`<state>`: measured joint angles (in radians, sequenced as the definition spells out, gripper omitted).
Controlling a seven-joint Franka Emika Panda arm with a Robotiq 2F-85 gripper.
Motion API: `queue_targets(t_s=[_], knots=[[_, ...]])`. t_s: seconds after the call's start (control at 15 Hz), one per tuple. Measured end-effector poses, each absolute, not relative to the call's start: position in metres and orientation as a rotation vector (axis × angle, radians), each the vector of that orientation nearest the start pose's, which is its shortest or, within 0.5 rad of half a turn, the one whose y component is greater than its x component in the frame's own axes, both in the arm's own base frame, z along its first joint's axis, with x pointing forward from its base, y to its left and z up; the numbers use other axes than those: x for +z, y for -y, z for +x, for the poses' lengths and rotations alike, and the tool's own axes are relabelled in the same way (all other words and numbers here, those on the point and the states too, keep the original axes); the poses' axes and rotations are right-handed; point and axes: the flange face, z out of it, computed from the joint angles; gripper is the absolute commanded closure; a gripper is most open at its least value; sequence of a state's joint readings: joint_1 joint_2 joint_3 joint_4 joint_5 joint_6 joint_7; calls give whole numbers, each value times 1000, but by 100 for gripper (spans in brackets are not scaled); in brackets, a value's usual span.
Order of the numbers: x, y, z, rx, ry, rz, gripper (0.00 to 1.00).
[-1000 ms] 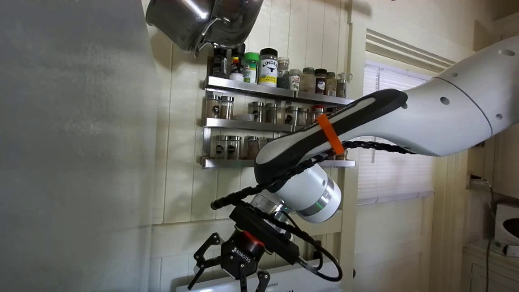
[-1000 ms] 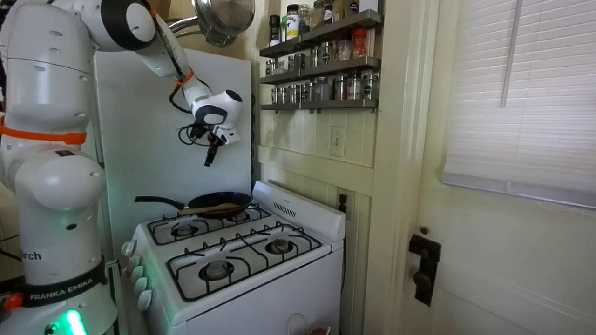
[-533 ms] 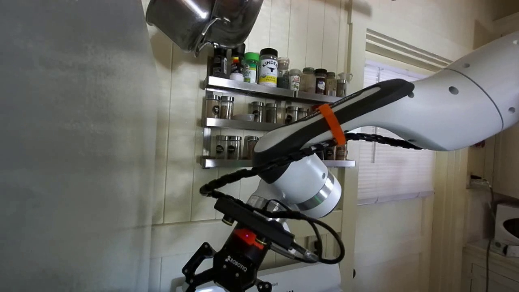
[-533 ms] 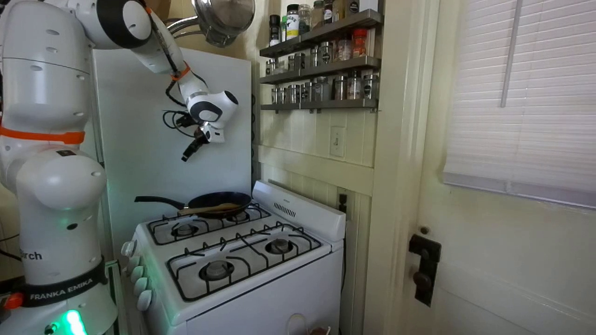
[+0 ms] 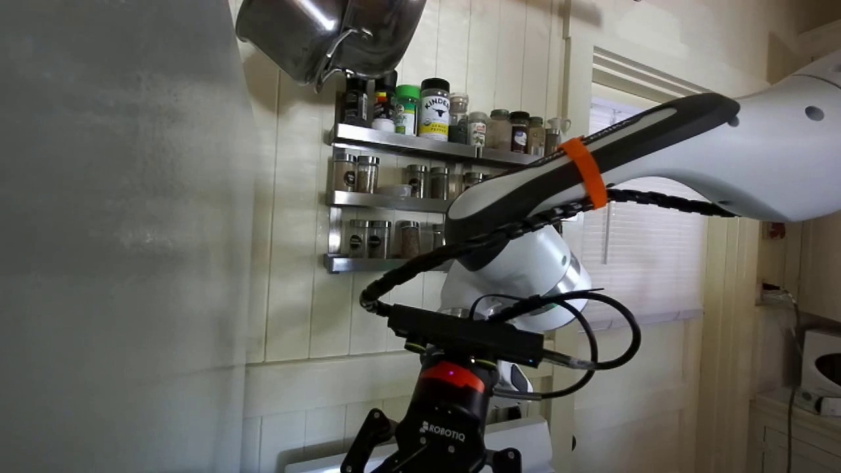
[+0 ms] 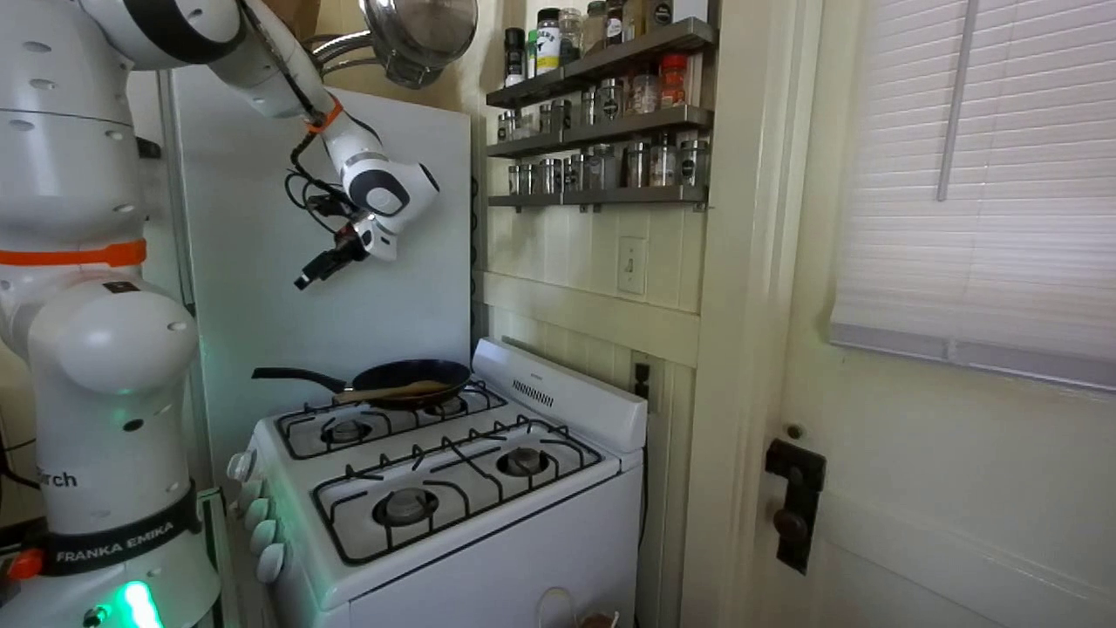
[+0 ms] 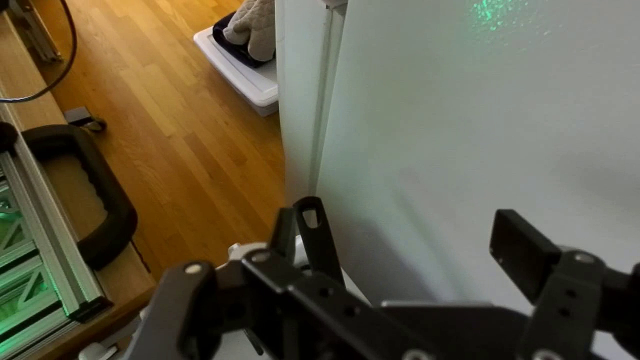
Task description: Move the black pan to the right
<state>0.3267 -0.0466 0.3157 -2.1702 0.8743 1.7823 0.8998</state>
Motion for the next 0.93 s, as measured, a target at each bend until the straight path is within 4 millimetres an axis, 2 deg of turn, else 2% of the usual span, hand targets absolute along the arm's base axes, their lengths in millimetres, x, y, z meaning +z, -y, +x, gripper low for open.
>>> queue_targets(t_s=[0.27, 0.4, 0.53, 0.8, 0.93], knots=[[413, -353, 361, 1077, -768, -2467, 0], [403, -353, 367, 1070, -712, -2487, 0], [383, -353, 378, 1034, -612, -2530, 0], [329, -356, 401, 914, -404, -2604, 0], [306, -364, 407, 831, -337, -2588, 0]])
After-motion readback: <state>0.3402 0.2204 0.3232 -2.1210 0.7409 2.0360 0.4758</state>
